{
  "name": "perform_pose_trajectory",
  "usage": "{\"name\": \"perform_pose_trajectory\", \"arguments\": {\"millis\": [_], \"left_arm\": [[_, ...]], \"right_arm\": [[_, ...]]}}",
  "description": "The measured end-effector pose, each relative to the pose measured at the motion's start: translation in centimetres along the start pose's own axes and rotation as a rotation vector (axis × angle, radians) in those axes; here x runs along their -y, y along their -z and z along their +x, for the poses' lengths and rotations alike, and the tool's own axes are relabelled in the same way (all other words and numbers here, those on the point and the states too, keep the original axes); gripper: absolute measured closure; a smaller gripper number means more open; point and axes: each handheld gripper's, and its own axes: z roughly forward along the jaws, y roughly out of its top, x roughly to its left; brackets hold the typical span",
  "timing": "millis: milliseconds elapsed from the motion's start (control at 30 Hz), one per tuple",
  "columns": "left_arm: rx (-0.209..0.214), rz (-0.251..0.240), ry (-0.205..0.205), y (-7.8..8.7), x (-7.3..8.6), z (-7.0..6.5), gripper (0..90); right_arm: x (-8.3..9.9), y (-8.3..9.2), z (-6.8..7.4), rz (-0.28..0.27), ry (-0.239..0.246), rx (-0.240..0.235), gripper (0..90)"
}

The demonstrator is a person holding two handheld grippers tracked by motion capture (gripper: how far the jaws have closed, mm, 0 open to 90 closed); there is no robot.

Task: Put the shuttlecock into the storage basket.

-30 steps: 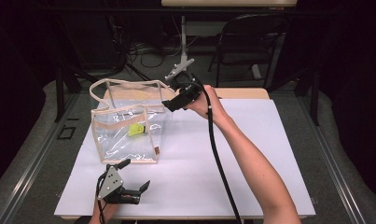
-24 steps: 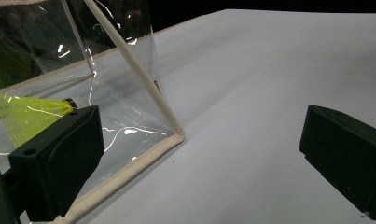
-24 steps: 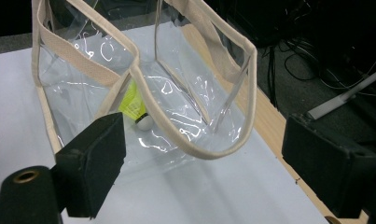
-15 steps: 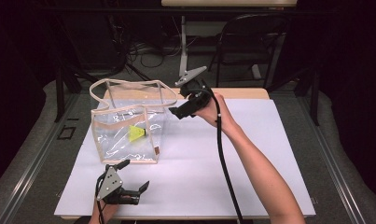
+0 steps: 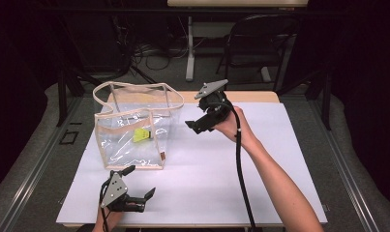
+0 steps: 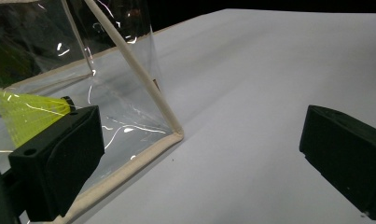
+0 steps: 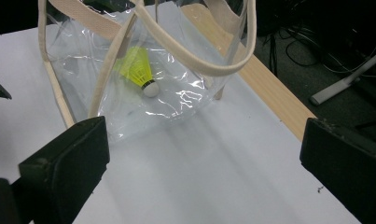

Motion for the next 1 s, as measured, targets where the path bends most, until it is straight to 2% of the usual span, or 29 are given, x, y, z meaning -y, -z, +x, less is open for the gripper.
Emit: {"name": "perform_pose_trajectory", "arguments": {"millis": [467,733,1000], "left_arm": [[-0.002,0.002,-0.002,0.0,0.0,0.0,0.0],[0.0,0.003,-0.004,0.0,0.0,-0.1,0.0],[-0.001,0.003,-0.005,-0.1,0.0,-0.1,0.0]], "right_arm": [[2.7,1.4,1.4,-0.035,-0.008,-0.015,0.0],[4.8,2.2,2.3,-0.042,0.006,-0.001,0.0],[6.9,3.3,3.0,-0.057,-0.003,0.012,0.0]]}}
